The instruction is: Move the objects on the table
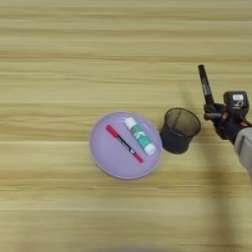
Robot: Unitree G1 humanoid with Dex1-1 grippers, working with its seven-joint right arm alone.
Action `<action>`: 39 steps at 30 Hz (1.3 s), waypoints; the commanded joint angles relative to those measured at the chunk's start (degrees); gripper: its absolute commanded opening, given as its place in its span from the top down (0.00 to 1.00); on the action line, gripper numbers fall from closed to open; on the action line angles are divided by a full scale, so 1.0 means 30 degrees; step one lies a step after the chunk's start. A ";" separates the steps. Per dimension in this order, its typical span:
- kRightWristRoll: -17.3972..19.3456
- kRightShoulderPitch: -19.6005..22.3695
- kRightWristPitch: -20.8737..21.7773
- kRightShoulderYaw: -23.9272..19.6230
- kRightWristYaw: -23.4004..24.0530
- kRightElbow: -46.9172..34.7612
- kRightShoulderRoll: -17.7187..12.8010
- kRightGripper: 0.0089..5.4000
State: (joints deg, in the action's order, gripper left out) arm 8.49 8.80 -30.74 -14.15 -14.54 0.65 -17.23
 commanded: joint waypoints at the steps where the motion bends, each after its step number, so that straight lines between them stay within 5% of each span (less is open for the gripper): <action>1: -0.0127 0.1466 0.0951 -0.0207 0.0247 -0.0324 -0.0768 0.81; 16: -0.1270 0.1827 0.1850 0.0440 0.0315 0.2971 -0.1303 0.81; 39: -0.3696 0.1671 0.2244 0.3275 -0.0336 0.5751 -0.1840 0.81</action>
State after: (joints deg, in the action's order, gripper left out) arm -2.01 10.83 -26.24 -4.19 -15.79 19.95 -20.50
